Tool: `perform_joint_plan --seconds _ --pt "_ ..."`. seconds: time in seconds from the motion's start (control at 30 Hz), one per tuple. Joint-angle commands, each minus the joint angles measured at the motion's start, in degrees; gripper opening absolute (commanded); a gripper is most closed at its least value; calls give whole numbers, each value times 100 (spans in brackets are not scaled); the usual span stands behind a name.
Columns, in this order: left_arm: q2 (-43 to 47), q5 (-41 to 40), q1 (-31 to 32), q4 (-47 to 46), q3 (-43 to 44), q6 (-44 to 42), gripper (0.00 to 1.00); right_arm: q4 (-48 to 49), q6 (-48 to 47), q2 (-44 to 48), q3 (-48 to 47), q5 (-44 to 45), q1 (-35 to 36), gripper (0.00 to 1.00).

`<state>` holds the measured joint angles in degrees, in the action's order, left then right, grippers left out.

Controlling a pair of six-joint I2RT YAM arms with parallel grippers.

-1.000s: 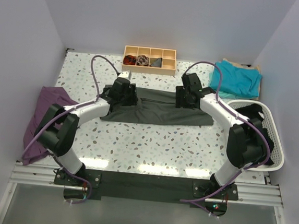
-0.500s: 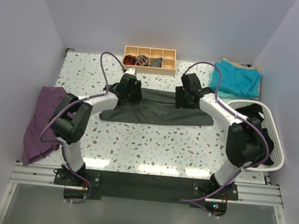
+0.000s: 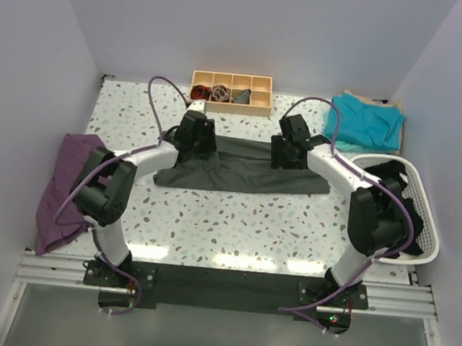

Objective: Fold and stack the t-shirts
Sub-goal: Fold the other side of the tshirt into a rectangle

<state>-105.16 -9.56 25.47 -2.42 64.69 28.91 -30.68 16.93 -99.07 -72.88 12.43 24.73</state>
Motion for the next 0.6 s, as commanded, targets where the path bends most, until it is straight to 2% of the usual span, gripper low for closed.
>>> perform_joint_plan --seconds 0.0,0.17,0.33,0.57 --pt "874 -432 -34 -321 -202 -61 61 106 3 -60 11 -82 -21 65" --pt "1332 -529 -34 -436 -527 10 62 132 12 -95 11 -179 -12 65" --pt "1227 -740 -34 -49 -571 115 63 132 12 -104 -7 -179 -21 65" --pt "1051 -573 -43 -66 -782 308 63 123 3 -104 11 -162 -21 65"
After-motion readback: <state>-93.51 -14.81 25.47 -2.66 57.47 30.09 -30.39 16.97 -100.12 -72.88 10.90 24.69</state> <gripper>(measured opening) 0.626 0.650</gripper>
